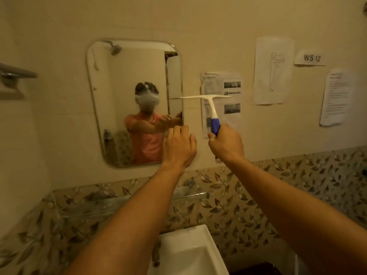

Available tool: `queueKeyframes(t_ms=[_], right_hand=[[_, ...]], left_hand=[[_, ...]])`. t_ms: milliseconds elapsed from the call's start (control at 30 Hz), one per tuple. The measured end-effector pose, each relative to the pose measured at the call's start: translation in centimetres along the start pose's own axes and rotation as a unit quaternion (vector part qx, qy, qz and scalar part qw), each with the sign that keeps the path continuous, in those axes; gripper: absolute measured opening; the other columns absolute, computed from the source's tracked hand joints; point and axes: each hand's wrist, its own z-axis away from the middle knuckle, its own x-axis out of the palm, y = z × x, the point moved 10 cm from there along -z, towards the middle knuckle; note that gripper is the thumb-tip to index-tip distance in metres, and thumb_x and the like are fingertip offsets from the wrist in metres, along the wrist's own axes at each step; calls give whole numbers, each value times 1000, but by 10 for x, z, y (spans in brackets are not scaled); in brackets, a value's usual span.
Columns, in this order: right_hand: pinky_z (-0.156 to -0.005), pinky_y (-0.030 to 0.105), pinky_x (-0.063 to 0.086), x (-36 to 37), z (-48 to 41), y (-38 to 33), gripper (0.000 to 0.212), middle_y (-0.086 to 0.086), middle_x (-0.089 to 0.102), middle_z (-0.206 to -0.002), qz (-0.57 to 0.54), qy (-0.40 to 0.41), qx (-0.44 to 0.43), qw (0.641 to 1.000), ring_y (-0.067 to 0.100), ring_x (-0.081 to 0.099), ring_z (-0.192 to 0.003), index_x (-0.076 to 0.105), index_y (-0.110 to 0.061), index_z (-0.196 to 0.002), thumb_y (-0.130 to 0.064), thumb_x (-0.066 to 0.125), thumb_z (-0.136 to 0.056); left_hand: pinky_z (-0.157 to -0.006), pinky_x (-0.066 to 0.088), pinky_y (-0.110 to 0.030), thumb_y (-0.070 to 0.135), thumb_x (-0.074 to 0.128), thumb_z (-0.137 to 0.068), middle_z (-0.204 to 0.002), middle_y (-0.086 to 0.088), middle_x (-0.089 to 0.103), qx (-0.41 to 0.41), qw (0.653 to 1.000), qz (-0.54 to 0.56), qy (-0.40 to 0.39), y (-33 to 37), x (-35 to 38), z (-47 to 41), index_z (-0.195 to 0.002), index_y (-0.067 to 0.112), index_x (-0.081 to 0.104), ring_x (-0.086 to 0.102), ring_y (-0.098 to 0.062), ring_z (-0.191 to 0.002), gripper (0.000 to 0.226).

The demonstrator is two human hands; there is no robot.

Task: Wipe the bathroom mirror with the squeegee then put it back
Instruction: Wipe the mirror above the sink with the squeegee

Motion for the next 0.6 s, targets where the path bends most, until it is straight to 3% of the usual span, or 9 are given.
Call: queueKeyframes(t_ms=[267,400,500,600], right_hand=[[-74,43,60,18,-23,-104,28,4,62,-94,-47,3,-71,996,20,64,-79,52,-15,-120,-32,61,-99],[-60,28,48,30,-39,-144,38,3,59,-95,-36,14,-119,992,13,58,-73,44,-15,-133,-29,59,-100],[-54,24,39,36,-53,-162,47,4,59,-97,-25,13,-150,988,10,54,-69,34,-15,-145,-30,51,-104],[-56,25,39,39,-69,-172,57,6,56,-100,-13,11,-168,986,14,54,-71,22,-14,-154,-29,47,-105]], left_hand=[[-93,47,-41,41,33,-98,-118,-9,60,22,997,-60,40,-70,-54,-31,-121,15,56,53,-24,-106,42],[-96,47,-41,42,34,-97,-120,-10,60,13,994,-99,48,-102,-60,-38,-126,13,55,54,-26,-110,45],[-101,45,-42,41,40,-98,-130,-11,56,-9,993,-114,27,-126,-53,-42,-135,13,50,50,-26,-119,48],[-109,40,-46,46,39,-98,-150,-12,41,-58,990,-131,1,-152,-43,-51,-154,14,31,38,-29,-136,65]])
